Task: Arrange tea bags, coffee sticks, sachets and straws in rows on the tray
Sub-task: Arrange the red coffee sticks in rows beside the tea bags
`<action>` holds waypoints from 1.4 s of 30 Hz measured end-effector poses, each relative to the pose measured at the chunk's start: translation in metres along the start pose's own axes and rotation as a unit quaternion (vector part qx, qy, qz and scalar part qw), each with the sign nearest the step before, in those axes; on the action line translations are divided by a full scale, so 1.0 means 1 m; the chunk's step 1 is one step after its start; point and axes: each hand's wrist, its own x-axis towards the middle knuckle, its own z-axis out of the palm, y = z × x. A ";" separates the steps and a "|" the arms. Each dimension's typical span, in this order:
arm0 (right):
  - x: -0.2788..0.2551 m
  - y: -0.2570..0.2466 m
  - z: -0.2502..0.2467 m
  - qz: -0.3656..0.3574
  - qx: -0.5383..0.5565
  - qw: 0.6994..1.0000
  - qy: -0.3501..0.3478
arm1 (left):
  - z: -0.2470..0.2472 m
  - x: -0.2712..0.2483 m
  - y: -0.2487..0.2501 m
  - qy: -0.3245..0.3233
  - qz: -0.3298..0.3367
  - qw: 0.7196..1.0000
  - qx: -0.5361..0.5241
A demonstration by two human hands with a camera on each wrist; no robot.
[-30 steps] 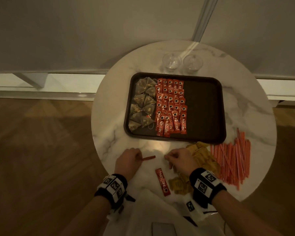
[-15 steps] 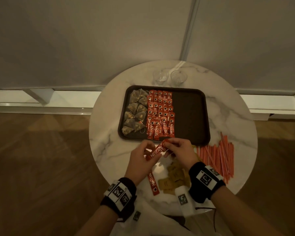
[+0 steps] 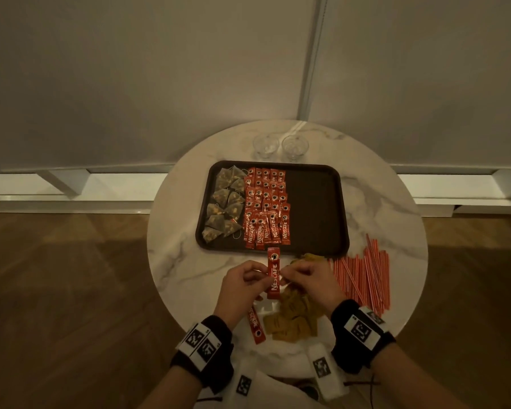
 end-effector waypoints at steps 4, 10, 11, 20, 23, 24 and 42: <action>-0.010 0.022 0.006 0.022 -0.042 0.999 -0.003 | 0.001 -0.003 -0.016 -0.026 -0.016 0.999 0.019; -0.012 0.031 0.013 0.002 -0.068 0.998 -0.004 | -0.004 -0.001 -0.031 -0.048 -0.017 0.998 0.034; -0.011 0.032 0.014 0.005 -0.071 0.997 -0.001 | -0.007 0.001 -0.033 -0.043 -0.014 0.998 0.054; 0.003 0.056 0.000 0.045 -0.141 0.989 0.010 | -0.036 0.026 -0.076 -0.180 0.106 0.835 0.509; 0.006 0.061 -0.008 0.056 -0.147 0.988 0.003 | -0.036 0.027 -0.081 -0.227 0.183 0.760 0.580; 0.007 0.060 -0.009 0.059 -0.142 0.988 0.006 | -0.038 0.027 -0.082 -0.229 0.200 0.749 0.589; 0.119 0.003 0.004 0.063 -0.130 0.981 0.128 | -0.080 0.069 -0.033 -0.120 0.034 0.947 0.296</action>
